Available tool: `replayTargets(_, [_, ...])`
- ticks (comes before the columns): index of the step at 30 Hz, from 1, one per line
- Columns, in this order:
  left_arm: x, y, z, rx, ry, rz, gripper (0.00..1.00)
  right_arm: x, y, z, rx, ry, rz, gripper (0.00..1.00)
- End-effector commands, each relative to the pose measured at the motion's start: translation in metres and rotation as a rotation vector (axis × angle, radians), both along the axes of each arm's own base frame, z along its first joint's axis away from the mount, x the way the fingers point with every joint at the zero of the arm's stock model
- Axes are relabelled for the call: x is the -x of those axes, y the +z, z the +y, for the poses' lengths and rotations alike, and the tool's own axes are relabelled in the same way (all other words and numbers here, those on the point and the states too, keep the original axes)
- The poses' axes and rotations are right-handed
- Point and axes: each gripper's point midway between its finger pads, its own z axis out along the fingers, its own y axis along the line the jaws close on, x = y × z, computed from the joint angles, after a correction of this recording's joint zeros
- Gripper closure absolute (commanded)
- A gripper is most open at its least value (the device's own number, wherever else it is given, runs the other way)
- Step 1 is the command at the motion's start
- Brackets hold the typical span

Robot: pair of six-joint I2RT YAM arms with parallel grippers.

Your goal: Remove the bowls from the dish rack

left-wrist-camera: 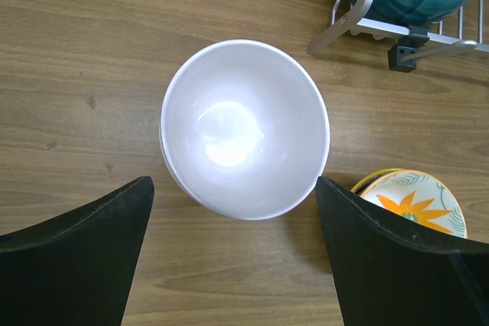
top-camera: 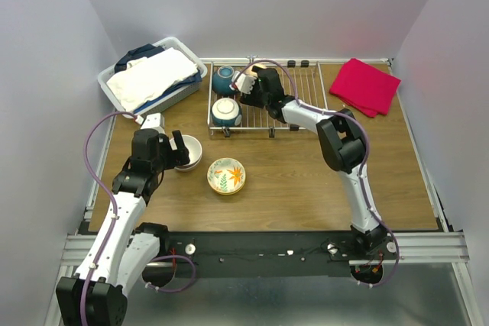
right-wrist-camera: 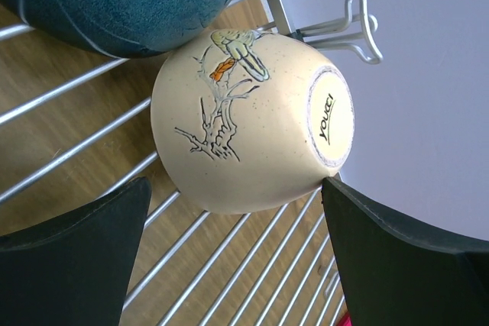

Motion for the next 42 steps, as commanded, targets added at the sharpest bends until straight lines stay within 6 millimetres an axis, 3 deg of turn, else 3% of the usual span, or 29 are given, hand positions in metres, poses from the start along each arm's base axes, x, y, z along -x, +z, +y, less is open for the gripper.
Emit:
replayTargets(1, [-0.001, 0.003, 0.0, -0.005, 0.011, -0.019, 0.05, -0.006, -0.03, -0.002, 0.095, 0.007, -0.014, 0.0])
replayTargets(7, [-0.001, 0.002, -0.002, -0.006, 0.0, -0.014, 0.05, -0.009, -0.037, -0.004, 0.124, 0.009, -0.02, 0.0])
replayTargets(13, [0.0, 0.003, -0.004, -0.006, -0.005, -0.019, 0.05, -0.002, -0.048, -0.007, 0.137, 0.012, -0.004, 0.12])
replayTargets(26, [0.001, 0.0, -0.009, -0.005, -0.023, -0.008, 0.05, -0.013, -0.03, 0.001, 0.084, 0.012, -0.105, 0.0])
replayTargets(35, [0.002, 0.0, -0.012, -0.005, -0.033, -0.008, 0.05, -0.011, -0.044, -0.005, 0.128, 0.008, -0.121, 0.01])
replayTargets(38, [0.001, 0.0, -0.012, -0.005, -0.034, -0.008, 0.05, -0.014, -0.042, -0.002, 0.12, 0.005, -0.115, 0.04])
replayTargets(42, [0.002, 0.001, -0.013, -0.005, -0.035, -0.01, 0.05, -0.007, -0.048, -0.005, 0.101, -0.004, -0.068, 0.21])
